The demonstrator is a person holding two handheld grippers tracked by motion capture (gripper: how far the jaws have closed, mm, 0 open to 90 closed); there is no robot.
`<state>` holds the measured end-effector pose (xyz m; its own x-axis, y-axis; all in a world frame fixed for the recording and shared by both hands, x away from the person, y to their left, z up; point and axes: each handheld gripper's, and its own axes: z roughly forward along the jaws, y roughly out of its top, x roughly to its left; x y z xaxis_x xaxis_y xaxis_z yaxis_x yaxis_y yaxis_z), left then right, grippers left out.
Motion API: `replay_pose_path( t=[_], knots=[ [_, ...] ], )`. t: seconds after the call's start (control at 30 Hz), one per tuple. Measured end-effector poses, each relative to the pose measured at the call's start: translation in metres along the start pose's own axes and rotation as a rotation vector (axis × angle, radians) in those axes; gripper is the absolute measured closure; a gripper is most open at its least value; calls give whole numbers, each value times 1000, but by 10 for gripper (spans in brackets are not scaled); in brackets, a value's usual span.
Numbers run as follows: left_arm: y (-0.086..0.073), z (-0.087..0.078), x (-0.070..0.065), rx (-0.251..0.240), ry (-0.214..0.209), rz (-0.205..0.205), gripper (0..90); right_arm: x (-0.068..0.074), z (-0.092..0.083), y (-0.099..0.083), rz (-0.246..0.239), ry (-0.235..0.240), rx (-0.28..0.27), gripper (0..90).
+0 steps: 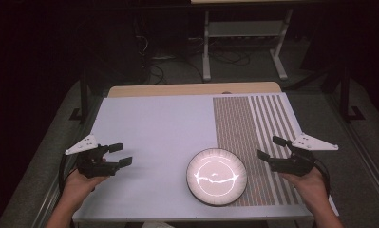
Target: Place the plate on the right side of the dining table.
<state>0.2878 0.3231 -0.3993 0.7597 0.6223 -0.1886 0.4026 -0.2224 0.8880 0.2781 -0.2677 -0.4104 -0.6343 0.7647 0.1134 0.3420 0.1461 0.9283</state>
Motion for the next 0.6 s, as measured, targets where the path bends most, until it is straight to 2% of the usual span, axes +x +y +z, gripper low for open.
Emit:
replay_pose_path(
  t=[0.13, 0.53, 0.6],
  knots=[
    [0, 0, 0, 3, 0, -7, 239, -1, 0, 0, 30, -2, 2, 178],
    [1, 0, 1, 7, 4, -22, 253, -1, -1, 0, 39, 5, -1, 228],
    [1, 0, 1, 13, 0, -43, 263, -1, -1, 0, 38, 4, 1, 229]
  ],
)
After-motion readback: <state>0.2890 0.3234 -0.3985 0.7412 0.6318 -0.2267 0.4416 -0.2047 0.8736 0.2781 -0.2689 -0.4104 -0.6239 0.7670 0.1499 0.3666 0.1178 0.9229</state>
